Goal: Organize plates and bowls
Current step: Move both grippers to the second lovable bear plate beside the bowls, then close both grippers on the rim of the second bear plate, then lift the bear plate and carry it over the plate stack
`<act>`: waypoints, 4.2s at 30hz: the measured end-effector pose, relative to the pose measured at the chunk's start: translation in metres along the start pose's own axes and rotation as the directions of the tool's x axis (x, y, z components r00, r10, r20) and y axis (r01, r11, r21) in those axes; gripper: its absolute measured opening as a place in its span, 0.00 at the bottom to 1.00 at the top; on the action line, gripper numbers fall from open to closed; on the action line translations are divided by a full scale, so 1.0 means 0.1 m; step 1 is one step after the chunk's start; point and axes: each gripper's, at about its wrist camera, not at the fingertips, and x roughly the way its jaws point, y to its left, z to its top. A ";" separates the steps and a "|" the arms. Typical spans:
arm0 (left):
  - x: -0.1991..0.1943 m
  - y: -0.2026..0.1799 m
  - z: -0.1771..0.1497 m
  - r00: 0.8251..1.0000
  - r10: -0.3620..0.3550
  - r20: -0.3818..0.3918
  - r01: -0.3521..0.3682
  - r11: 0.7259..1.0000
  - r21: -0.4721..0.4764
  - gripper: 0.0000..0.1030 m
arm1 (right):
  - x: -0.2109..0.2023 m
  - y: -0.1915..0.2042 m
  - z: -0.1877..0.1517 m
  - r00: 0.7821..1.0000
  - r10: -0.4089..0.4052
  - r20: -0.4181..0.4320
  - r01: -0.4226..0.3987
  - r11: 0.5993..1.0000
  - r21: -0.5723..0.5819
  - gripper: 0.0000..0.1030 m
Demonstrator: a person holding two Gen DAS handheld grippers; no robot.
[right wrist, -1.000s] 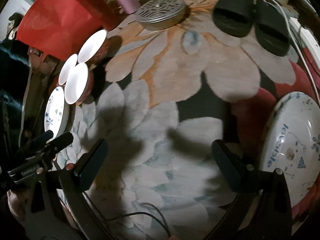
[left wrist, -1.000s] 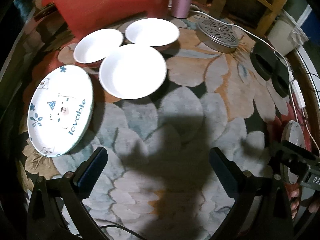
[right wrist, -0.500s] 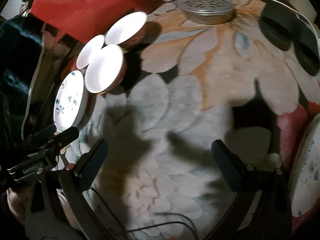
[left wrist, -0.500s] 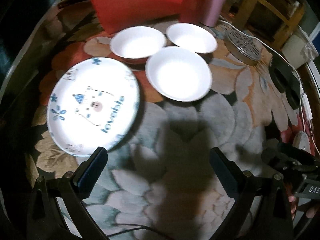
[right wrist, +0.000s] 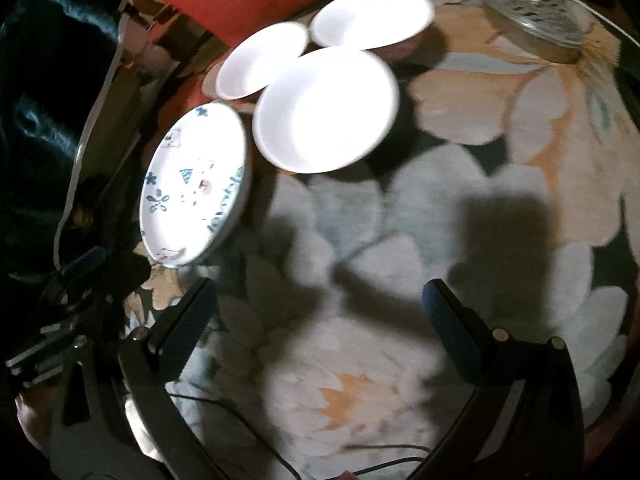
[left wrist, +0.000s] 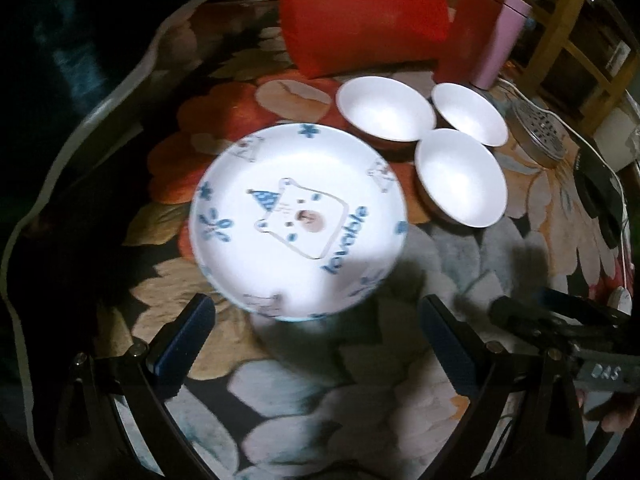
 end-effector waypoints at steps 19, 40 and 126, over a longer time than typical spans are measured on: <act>0.03 0.78 -0.21 0.999 0.035 -0.025 -0.038 0.989 -0.143 0.99 | 0.86 0.68 0.29 0.990 -0.015 -0.142 0.017 1.000 0.017 0.28; 0.17 0.62 -0.27 0.997 -0.024 -0.078 0.017 0.996 -0.085 0.99 | 0.61 0.38 -0.09 0.954 -0.094 -0.286 -0.034 0.910 -0.414 0.22; 0.02 -1.25 -0.29 0.926 -0.315 -0.207 0.358 0.905 0.228 0.21 | -0.90 -1.13 -0.60 0.999 -0.054 0.005 0.053 0.989 0.141 0.12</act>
